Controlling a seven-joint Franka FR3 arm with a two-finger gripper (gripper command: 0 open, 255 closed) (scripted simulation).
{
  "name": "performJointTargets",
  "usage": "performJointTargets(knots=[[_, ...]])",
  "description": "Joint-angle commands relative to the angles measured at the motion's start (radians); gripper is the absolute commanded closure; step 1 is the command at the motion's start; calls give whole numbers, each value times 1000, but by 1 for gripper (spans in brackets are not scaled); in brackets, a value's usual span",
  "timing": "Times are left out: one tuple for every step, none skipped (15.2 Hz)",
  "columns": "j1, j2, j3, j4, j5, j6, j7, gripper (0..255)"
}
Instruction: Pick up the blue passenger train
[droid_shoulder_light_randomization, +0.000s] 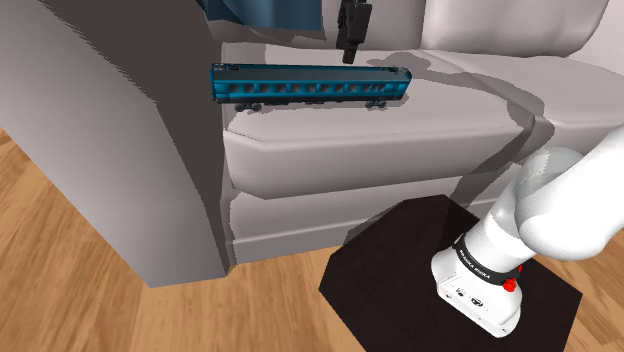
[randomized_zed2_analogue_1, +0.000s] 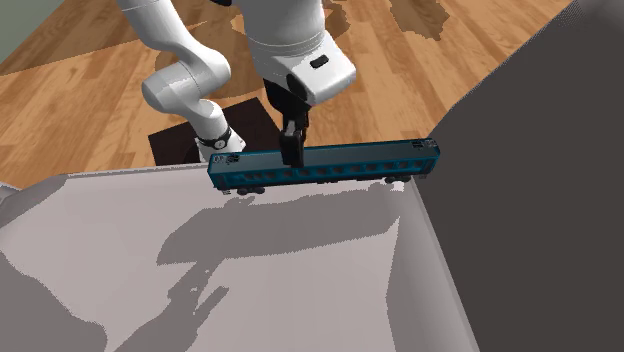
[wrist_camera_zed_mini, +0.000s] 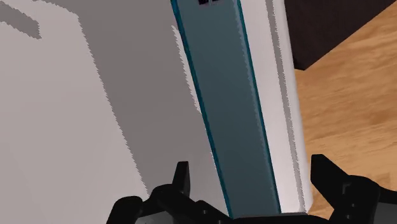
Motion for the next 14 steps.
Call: performJointTargets(knots=[[27, 60, 11, 43, 7, 15, -78, 0], [39, 87, 18, 66, 10, 18, -114, 0], [42, 92, 19, 70, 10, 18, -121, 0], [41, 91, 19, 56, 10, 32, -122, 0], [41, 90, 20, 41, 10, 45, -123, 0], [41, 89, 20, 27, 11, 59, -123, 0], [41, 88, 20, 13, 11, 72, -124, 0], [41, 88, 20, -1, 11, 86, -125, 0], [41, 88, 20, -15, 11, 99, -125, 0], [41, 88, 20, -36, 11, 120, -126, 0], [41, 88, 20, -36, 11, 120, -126, 0], [41, 88, 20, -36, 11, 120, -126, 0], [42, 88, 20, -36, 11, 120, -126, 255], [42, 89, 21, -35, 12, 120, -126, 255]])
